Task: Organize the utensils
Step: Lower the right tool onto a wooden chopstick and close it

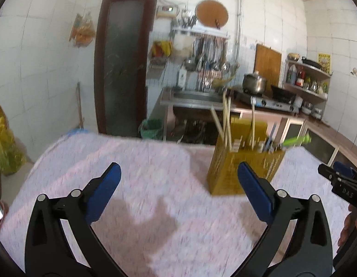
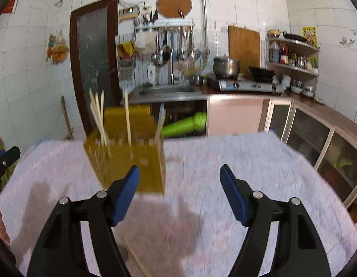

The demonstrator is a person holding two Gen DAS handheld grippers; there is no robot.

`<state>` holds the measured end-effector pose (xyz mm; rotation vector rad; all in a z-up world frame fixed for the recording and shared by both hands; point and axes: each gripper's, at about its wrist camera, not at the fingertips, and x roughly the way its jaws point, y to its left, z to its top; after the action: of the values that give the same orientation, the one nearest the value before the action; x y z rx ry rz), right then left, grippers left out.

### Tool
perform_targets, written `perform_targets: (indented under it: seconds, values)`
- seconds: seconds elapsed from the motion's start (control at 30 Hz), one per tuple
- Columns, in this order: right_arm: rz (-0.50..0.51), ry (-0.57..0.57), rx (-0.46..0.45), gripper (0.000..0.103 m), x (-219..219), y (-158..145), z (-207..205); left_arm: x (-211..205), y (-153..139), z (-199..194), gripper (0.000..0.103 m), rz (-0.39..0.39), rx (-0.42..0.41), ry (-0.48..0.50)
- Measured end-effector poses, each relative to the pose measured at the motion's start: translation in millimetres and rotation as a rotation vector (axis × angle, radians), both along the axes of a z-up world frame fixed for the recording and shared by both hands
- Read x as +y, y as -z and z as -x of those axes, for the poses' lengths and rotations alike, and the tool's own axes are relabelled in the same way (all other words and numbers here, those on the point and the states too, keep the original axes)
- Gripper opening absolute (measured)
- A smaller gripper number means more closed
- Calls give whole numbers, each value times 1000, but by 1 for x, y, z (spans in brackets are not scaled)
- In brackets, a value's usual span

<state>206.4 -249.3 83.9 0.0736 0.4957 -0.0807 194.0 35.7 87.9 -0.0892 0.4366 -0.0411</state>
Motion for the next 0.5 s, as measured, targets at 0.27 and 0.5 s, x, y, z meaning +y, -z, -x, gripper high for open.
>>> perform_targets:
  seconds: [0.27,0.5]
  values:
    - [-5,-43,176,71,8,77,13,-1,65,10,98,-25,145,0]
    - [18,-107,270,71,20,106,27,-4,97,10,98,-31,235,19]
